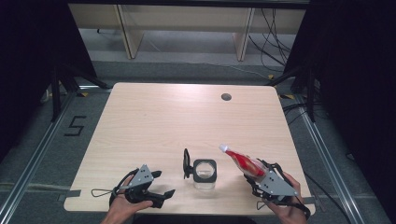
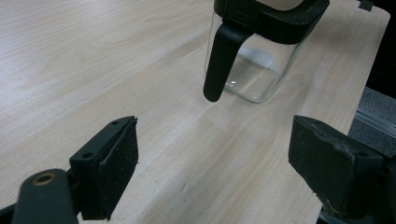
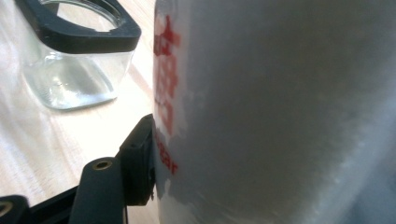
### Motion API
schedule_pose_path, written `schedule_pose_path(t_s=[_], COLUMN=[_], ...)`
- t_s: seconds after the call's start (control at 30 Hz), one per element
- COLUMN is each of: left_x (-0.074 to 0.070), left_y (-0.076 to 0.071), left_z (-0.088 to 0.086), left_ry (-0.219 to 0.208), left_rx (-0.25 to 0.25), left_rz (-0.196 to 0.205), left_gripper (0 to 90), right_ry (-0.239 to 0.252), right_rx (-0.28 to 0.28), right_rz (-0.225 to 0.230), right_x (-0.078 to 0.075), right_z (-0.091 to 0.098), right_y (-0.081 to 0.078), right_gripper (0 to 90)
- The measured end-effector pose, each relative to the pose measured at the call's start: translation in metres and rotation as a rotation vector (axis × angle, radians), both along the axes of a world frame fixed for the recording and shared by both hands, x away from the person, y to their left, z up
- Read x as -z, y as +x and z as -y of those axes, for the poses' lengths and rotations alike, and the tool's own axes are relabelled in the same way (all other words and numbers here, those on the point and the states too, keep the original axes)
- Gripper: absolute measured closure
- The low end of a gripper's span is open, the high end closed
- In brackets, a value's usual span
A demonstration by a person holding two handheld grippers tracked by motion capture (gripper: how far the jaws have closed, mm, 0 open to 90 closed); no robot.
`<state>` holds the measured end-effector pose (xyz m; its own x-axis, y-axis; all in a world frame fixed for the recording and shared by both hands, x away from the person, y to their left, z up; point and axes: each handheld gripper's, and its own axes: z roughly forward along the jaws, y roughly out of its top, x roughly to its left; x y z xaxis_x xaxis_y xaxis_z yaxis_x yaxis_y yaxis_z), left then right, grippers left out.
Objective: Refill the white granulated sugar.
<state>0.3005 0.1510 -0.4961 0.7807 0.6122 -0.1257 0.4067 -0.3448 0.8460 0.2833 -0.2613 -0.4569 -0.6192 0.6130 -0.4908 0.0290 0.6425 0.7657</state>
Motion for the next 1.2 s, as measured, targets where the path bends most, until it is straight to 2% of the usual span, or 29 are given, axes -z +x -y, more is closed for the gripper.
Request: schedule_pose_path(t_s=[0.03,0.07,0.1,0.17,0.23,0.33,0.37,0.43,0.47,0.53,0.57,0.6,0.63,0.73,0.77,0.83,0.97,1.0,1.03,1.07,1.2], left_x=[0.0,0.0,0.0,0.0,0.001,0.001,0.001,0.001,0.001,0.001,0.001,0.001,0.001,0.001,0.001,0.0,0.0,0.0,0.0,0.0,0.001], left_y=[0.0,0.001,0.001,0.001,0.0,0.0,0.001,0.001,0.001,0.001,0.001,0.0,0.0,0.0,0.0,0.001,0.001,0.001,0.001,0.001,0.001], left_z=[0.001,-0.001,-0.001,-0.001,0.001,0.001,0.0,0.0,0.0,0.0,0.0,0.001,0.001,0.0,0.0,-0.001,-0.001,-0.001,-0.001,-0.001,0.0], left_ry=[-0.018,-0.001,0.008,0.01,-0.014,-0.001,-0.002,0.001,0.002,-0.001,0.0,-0.002,-0.002,0.0,-0.001,0.009,0.017,0.017,0.017,0.017,0.01], left_rx=[-0.016,-0.008,-0.007,0.001,-0.015,-0.006,-0.008,-0.01,-0.01,-0.009,-0.009,-0.01,-0.008,-0.01,-0.013,-0.008,0.001,0.001,0.001,0.003,-0.002], left_rz=[-0.009,0.002,0.002,0.005,-0.009,-0.006,-0.005,-0.001,0.002,-0.002,-0.003,-0.006,-0.002,-0.003,-0.005,0.003,0.014,0.013,0.013,0.014,0.014], left_gripper=[15.5,15.5,15.6,15.6,15.6,15.6,15.5,15.6,15.6,15.6,15.6,15.6,15.6,15.6,15.6,15.6,15.8,15.8,15.8,15.8,15.8], right_ry=[-0.007,-0.026,-0.069,-0.082,-0.096,-0.15,-0.148,-0.202,-0.244,-0.263,-0.257,-0.274,-0.307,-0.33,-0.357,-0.384,-0.395,-0.423,-0.423,-0.454,-0.469], right_rx=[0.002,0.003,0.003,0.0,0.008,0.008,0.015,0.013,0.012,0.015,0.019,0.019,0.008,0.002,0.0,0.01,0.026,0.02,0.02,0.028,0.018], right_rz=[0.012,0.022,0.046,0.043,0.043,0.068,0.061,0.085,0.096,0.11,0.099,0.109,0.141,0.164,0.174,0.183,0.175,0.167,0.167,0.178,0.18], right_x=[-0.001,-0.002,-0.003,-0.002,-0.001,-0.001,-0.001,-0.001,-0.001,-0.002,-0.001,-0.001,-0.003,-0.004,-0.005,-0.003,-0.001,0.001,0.001,0.001,0.003], right_z=[0.0,-0.001,-0.003,-0.003,-0.004,-0.005,-0.005,-0.006,-0.008,-0.009,-0.01,-0.012,-0.013,-0.016,-0.017,-0.018,-0.018,-0.019,-0.019,-0.021,-0.021], right_y=[-0.003,-0.006,-0.01,-0.011,-0.013,-0.015,-0.016,-0.015,-0.017,-0.017,-0.019,-0.019,-0.019,-0.021,-0.022,-0.023,-0.025,-0.026,-0.026,-0.026,-0.026], right_gripper=[38.3,38.3,38.4,38.4,38.4,38.4,38.4,38.5,38.5,38.5,38.5,38.6,38.6,38.6,38.6,38.6,38.7,38.7,38.7,38.7,38.8])
